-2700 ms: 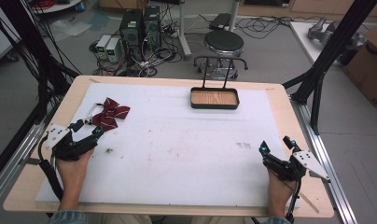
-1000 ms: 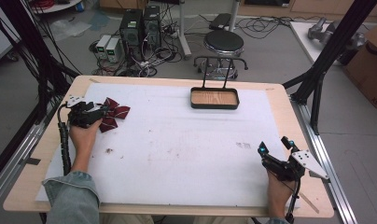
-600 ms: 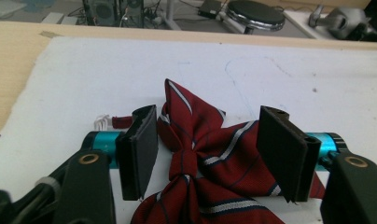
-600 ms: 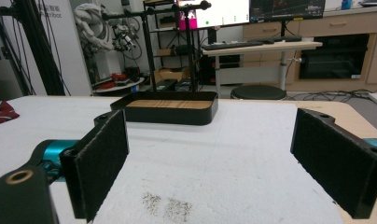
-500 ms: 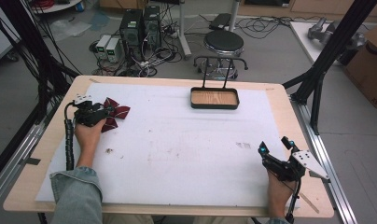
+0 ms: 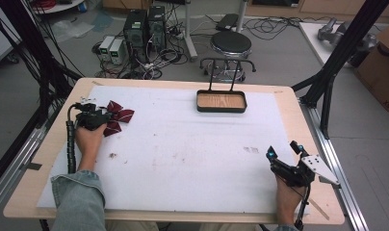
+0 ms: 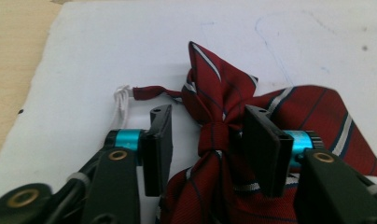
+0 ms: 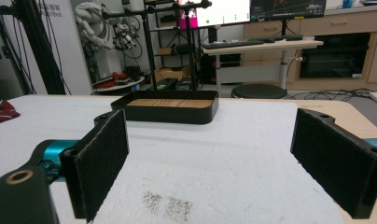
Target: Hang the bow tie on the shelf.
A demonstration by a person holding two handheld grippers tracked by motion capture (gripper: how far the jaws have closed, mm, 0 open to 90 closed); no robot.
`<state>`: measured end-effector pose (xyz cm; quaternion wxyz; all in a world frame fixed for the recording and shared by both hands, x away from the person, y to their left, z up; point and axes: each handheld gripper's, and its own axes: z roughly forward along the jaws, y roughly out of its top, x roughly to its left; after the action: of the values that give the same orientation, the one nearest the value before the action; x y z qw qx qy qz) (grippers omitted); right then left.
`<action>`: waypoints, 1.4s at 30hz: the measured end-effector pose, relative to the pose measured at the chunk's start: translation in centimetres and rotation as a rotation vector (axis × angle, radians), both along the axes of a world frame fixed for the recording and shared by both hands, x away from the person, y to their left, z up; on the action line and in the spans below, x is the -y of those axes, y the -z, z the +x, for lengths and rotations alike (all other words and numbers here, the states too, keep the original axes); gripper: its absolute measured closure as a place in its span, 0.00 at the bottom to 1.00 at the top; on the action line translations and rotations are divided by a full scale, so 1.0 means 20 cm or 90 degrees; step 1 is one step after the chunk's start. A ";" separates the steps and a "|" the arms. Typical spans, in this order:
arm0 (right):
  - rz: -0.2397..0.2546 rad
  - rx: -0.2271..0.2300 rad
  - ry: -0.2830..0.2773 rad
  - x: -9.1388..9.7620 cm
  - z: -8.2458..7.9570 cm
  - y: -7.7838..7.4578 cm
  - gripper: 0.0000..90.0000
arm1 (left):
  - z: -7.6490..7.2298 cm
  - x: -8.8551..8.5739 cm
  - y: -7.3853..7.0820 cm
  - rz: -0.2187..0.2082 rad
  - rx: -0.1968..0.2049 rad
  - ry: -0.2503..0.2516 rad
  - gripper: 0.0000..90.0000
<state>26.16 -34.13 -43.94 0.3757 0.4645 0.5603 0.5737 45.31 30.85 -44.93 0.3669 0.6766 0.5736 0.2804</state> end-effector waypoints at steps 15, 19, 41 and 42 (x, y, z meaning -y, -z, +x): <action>0.006 0.000 0.001 0.00 0.00 0.00 0.11 | -0.01 0.13 -0.19 0.004 0.036 0.113 0.84; 0.006 -0.002 0.002 0.01 0.00 0.00 0.11 | -0.01 0.21 -0.31 -0.018 0.062 0.164 0.84; 0.033 -0.003 -0.002 0.03 0.01 0.01 0.11 | 0.01 0.80 -0.79 -0.094 0.226 0.475 0.84; 0.036 -0.004 -0.002 0.03 0.01 0.01 0.11 | 0.02 0.82 -0.79 -0.096 0.227 0.484 0.84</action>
<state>26.30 -34.69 -44.08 0.3599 0.4756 0.5458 0.5885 45.77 14.36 -29.12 0.5860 0.7522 0.2296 0.1951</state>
